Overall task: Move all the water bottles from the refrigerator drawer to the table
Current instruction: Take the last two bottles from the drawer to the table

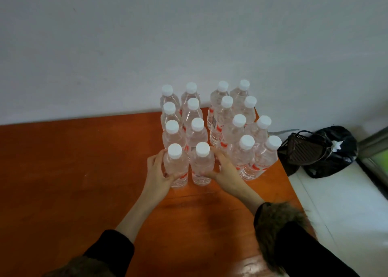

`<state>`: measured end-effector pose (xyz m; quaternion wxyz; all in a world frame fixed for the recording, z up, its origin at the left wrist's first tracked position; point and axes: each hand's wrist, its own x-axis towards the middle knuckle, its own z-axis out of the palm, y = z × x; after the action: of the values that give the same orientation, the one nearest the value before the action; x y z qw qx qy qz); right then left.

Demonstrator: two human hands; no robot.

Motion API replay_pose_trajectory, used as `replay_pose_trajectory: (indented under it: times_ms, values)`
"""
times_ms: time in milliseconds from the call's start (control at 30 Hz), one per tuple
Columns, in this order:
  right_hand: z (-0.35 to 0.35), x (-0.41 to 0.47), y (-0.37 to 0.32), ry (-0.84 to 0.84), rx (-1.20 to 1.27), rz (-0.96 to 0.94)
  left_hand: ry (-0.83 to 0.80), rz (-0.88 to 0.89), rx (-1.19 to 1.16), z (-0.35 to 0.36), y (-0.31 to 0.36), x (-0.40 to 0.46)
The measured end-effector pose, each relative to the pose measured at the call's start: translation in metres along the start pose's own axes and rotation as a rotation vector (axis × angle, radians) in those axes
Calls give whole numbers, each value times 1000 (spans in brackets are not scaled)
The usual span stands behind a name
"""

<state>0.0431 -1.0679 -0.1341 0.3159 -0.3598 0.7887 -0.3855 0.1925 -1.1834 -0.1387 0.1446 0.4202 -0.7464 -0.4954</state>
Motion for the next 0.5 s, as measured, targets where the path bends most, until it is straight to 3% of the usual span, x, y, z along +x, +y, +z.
replay_pose_trajectory:
  times_ms: [233, 500]
  values:
    - [8, -11, -2, -23, 160, 20, 0, 16, -36, 1, -6, -6]
    - [16, -36, 0, 27, 124, 15, -143, -90, 211, 1, -19, -35]
